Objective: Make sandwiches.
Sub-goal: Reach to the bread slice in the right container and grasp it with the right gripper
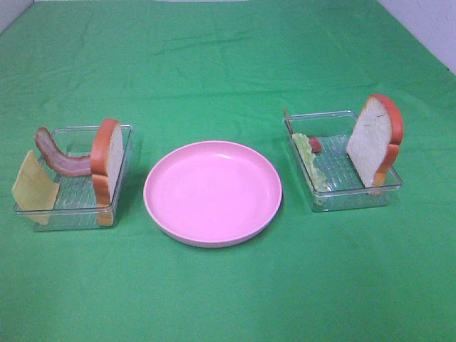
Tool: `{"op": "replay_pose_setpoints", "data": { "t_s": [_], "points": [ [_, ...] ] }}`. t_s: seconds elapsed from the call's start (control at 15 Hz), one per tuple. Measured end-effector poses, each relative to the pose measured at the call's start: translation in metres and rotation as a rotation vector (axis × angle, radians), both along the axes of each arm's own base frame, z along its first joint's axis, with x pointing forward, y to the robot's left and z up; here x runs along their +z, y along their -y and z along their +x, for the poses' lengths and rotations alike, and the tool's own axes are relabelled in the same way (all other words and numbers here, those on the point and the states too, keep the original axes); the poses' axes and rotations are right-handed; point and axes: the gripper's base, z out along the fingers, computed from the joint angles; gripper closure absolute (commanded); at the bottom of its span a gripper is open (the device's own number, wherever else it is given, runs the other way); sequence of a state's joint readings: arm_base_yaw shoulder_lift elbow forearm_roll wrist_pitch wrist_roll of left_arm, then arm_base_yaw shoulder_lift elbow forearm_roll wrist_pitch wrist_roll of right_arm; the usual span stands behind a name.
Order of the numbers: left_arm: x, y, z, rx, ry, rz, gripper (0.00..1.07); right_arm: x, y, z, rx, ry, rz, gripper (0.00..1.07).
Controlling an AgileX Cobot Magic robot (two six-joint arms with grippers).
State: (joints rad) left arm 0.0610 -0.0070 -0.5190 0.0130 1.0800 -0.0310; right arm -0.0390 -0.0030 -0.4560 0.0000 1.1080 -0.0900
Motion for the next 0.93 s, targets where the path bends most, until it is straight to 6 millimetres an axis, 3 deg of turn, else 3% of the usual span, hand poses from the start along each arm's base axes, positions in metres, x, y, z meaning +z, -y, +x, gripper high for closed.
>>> {"op": "replay_pose_setpoints", "data": {
  "t_s": [0.93],
  "points": [
    [0.0, 0.0, 0.0, 0.0, 0.0, 0.0, 0.06, 0.0, 0.0, 0.0, 0.0, 0.0, 0.0, 0.17]
  ]
}}
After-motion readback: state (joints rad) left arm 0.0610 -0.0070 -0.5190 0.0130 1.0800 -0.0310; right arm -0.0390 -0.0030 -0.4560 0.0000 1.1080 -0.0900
